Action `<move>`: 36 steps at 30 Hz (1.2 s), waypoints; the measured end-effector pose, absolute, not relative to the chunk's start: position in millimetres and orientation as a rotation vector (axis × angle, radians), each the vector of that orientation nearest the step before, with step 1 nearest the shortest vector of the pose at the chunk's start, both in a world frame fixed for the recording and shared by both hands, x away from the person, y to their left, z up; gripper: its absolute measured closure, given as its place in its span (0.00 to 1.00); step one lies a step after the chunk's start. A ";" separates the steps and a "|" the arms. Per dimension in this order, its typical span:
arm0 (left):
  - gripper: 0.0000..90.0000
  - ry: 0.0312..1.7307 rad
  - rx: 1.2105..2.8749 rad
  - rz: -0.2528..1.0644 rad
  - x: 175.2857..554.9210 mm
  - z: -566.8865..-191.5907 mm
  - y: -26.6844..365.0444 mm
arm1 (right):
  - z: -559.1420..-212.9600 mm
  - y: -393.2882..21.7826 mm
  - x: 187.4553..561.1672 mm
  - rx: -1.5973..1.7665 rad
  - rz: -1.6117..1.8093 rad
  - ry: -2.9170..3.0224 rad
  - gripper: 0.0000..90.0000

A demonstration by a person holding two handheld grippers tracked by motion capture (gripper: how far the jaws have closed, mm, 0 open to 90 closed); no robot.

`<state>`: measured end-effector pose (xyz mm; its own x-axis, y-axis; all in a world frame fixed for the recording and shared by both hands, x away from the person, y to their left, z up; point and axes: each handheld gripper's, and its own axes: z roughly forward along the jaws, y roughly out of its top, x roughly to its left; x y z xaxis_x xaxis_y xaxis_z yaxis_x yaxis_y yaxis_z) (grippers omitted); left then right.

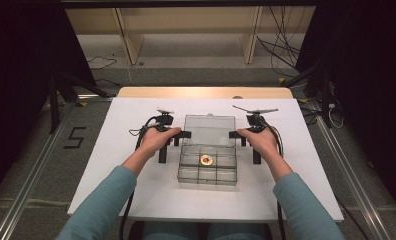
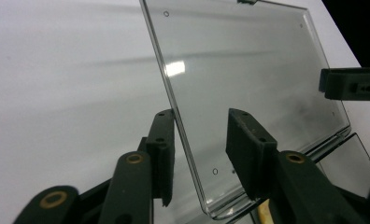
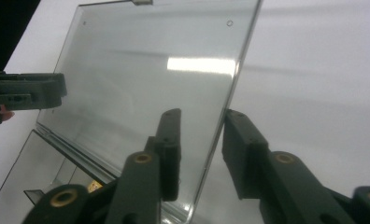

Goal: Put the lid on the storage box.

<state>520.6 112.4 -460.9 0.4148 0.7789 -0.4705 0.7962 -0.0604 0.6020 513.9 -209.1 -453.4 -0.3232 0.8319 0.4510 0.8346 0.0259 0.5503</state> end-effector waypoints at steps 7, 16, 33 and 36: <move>0.76 1.251 1.862 0.078 512.2 -453.5 114.0 | -441.9 -216.0 506.9 -1.787 -1.264 -2.291 0.91; 0.78 1.190 1.877 0.133 507.4 -454.5 116.8 | -441.3 -218.5 501.2 -1.805 -1.303 -2.301 0.96; 0.85 1.110 1.902 0.180 504.1 -449.9 120.9 | -438.7 -220.4 500.2 -1.750 -1.318 -2.286 0.96; 0.86 1.101 1.905 0.195 502.1 -449.1 121.1 | -437.6 -219.7 498.9 -1.748 -1.317 -2.307 0.97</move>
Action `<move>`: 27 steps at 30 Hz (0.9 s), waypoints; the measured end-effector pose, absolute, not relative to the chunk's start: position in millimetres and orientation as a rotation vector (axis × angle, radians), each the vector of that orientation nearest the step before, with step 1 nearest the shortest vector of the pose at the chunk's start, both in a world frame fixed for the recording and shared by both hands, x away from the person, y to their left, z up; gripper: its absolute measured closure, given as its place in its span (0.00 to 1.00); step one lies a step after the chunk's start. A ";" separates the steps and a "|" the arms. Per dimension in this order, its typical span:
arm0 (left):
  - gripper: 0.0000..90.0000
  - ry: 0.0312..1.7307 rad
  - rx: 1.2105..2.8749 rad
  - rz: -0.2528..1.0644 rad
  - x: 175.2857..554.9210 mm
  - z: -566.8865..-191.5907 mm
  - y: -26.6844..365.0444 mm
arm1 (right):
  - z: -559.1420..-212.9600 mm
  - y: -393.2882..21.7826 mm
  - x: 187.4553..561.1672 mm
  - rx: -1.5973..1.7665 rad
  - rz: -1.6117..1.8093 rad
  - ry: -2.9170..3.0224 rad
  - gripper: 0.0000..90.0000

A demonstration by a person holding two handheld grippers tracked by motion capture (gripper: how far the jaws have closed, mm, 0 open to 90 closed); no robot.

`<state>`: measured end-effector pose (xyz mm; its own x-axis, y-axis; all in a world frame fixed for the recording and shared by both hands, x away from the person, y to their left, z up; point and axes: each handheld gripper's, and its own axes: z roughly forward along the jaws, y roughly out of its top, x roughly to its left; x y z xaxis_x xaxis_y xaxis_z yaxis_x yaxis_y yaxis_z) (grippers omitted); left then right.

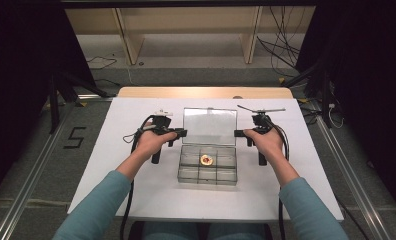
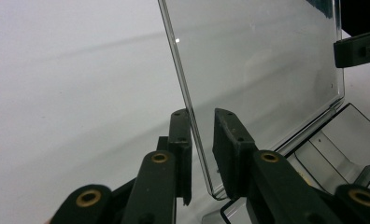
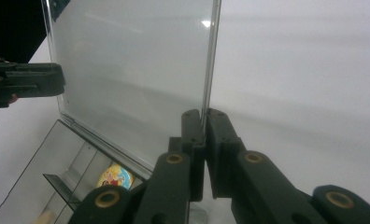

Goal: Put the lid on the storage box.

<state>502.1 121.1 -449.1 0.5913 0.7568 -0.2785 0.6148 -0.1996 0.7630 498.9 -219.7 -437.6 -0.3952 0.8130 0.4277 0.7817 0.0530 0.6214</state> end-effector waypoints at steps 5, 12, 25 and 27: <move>0.87 1.081 1.903 0.203 500.8 -448.9 123.2 | -436.3 -219.3 495.5 1.680 1.294 2.236 0.98; 0.91 1.058 1.914 0.218 499.8 -446.8 125.3 | -436.1 -218.3 492.1 1.651 1.297 2.214 0.98; 0.88 1.018 1.903 0.220 499.9 -447.7 127.6 | -437.0 -215.6 486.4 1.605 1.307 2.173 0.99; 0.86 1.019 1.882 0.231 500.7 -447.3 126.8 | -437.2 -215.6 486.5 1.608 1.309 2.172 0.99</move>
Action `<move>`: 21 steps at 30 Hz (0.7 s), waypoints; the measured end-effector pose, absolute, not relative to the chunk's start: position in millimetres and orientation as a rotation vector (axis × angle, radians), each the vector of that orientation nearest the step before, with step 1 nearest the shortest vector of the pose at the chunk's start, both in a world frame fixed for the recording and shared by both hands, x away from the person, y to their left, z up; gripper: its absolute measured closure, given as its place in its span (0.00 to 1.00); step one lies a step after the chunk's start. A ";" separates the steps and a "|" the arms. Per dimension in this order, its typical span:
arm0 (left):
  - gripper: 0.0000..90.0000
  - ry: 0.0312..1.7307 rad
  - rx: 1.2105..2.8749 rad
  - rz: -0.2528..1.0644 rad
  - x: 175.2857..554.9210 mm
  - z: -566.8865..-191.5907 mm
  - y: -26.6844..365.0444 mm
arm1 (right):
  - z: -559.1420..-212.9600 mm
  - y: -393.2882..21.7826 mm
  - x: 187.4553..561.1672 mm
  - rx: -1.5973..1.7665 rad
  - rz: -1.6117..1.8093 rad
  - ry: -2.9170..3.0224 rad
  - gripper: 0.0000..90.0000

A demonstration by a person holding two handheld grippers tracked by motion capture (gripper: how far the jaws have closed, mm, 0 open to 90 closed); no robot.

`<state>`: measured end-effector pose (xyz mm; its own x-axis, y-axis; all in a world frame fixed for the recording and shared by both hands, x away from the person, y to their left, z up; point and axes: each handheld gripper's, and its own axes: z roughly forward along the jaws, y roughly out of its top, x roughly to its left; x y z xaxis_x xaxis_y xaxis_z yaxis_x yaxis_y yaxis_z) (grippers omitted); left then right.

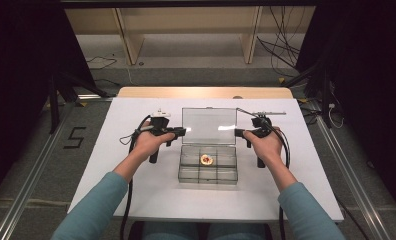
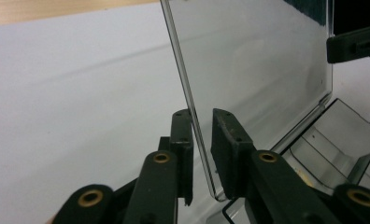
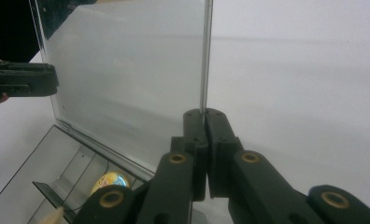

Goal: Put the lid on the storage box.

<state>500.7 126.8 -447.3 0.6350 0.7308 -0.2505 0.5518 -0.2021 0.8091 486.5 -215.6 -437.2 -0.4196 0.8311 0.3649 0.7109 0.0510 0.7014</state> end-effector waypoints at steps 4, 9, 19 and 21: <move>0.80 1.011 1.844 0.262 504.2 -443.1 124.9 | -437.0 -215.7 486.1 1.604 1.310 2.173 0.99; 0.77 1.003 1.796 0.311 512.2 -431.2 123.4 | -437.3 -215.8 485.1 1.590 1.317 2.170 0.99; 0.86 1.020 1.760 0.272 524.3 -416.4 126.9 | -438.3 -216.9 483.8 1.567 1.330 2.170 0.99; 0.88 1.019 1.754 0.262 523.1 -415.2 128.4 | -439.0 -217.5 483.6 1.560 1.333 2.172 0.99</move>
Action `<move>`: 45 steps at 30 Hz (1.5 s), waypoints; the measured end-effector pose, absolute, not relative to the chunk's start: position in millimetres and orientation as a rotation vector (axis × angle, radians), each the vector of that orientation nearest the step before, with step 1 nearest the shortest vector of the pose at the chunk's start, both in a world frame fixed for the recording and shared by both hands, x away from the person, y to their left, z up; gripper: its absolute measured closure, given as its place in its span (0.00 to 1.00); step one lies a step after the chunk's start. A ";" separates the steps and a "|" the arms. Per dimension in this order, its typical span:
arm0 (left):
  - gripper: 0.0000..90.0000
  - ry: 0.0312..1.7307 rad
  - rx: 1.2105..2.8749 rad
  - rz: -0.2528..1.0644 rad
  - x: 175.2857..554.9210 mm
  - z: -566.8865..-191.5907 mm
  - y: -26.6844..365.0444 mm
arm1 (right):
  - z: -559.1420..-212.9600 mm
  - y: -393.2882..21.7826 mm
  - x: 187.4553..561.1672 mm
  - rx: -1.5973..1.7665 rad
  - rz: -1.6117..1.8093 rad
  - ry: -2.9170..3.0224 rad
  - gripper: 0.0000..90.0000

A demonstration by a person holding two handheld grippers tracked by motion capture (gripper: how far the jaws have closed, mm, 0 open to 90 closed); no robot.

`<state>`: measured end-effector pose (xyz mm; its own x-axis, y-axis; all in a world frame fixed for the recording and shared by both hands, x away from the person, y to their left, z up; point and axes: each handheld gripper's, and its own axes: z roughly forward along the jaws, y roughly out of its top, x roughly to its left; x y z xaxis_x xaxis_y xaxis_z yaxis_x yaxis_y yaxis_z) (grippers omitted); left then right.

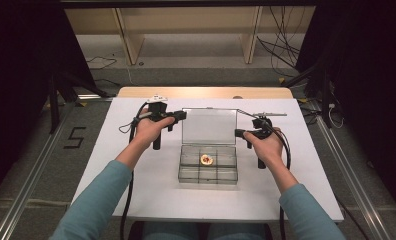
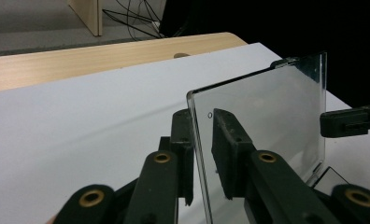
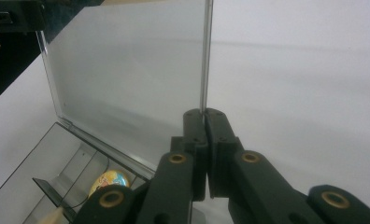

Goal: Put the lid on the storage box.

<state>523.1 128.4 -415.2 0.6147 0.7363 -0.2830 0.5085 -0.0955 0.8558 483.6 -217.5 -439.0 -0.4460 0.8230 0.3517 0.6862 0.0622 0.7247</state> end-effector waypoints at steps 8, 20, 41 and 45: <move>0.92 0.972 1.770 0.283 515.5 -410.4 131.7 | -435.8 -216.9 480.5 1.489 1.308 2.198 0.97; 0.93 0.921 1.785 0.329 508.4 -409.0 132.8 | -415.4 -214.0 486.8 1.385 1.292 2.189 0.92; 0.94 0.881 1.812 0.373 501.8 -405.4 132.1 | -386.5 -214.3 491.0 1.318 1.326 2.113 0.97; 0.94 0.867 1.811 0.391 496.5 -404.4 132.1 | -386.4 -214.4 485.6 1.298 1.337 2.102 0.97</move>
<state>496.5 132.1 -404.4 0.6850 0.7167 -0.1306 0.3768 -0.1952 0.9055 485.6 -214.4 -386.4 -0.5299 0.8279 0.1837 0.5175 0.1440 0.8435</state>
